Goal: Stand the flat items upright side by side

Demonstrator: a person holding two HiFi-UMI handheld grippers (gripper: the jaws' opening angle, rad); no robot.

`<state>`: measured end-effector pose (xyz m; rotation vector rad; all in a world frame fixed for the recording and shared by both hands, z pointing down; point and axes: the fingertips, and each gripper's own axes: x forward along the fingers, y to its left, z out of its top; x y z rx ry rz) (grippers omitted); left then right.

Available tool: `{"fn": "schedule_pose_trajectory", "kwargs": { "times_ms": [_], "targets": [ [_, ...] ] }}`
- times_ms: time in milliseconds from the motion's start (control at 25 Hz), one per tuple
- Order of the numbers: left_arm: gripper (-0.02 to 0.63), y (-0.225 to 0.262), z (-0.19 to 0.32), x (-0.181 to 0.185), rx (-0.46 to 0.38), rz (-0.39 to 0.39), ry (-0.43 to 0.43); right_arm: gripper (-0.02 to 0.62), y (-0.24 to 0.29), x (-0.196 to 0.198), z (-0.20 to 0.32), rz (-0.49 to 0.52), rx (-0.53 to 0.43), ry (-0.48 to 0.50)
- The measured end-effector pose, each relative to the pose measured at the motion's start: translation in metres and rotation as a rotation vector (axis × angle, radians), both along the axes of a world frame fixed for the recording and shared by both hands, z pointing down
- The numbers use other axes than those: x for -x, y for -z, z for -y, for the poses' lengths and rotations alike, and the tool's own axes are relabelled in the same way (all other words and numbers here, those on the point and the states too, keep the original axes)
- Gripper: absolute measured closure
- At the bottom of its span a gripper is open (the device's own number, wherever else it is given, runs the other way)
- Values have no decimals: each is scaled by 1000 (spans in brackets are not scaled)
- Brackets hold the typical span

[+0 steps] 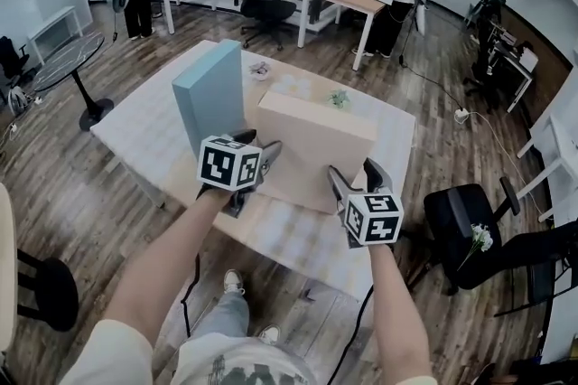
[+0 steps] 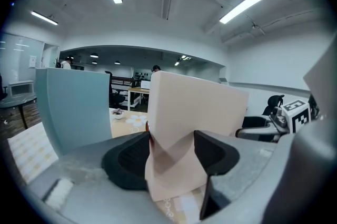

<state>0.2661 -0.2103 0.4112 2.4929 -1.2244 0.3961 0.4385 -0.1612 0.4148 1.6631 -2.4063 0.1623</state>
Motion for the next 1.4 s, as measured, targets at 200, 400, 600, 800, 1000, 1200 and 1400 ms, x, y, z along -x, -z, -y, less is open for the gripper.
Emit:
{"fn": "schedule_pose_trajectory", "kwargs": {
  "times_ms": [200, 400, 600, 800, 1000, 1200, 1400],
  "targets": [
    [337, 1, -9, 4, 2, 8, 35, 259, 2, 4, -10, -12, 10, 68],
    [337, 1, -7, 6, 11, 5, 66, 259, 2, 5, -9, -15, 19, 122],
    [337, 2, -2, 5, 9, -6, 79, 241, 9, -5, -3, 4, -6, 181],
    [337, 0, 4, 2, -1, -13, 89, 188, 11, -11, 21, 70, 31, 299],
    [337, -8, 7, 3, 2, 2, 89, 152, 0, 3, 43, 164, 111, 428],
    [337, -15, 9, 11, 9, 23, 86, 201, -1, 13, 48, 135, 81, 432],
    [337, -15, 9, 21, 11, 23, 66, 220, 1, 15, 44, 121, 51, 366]
  ]
}}
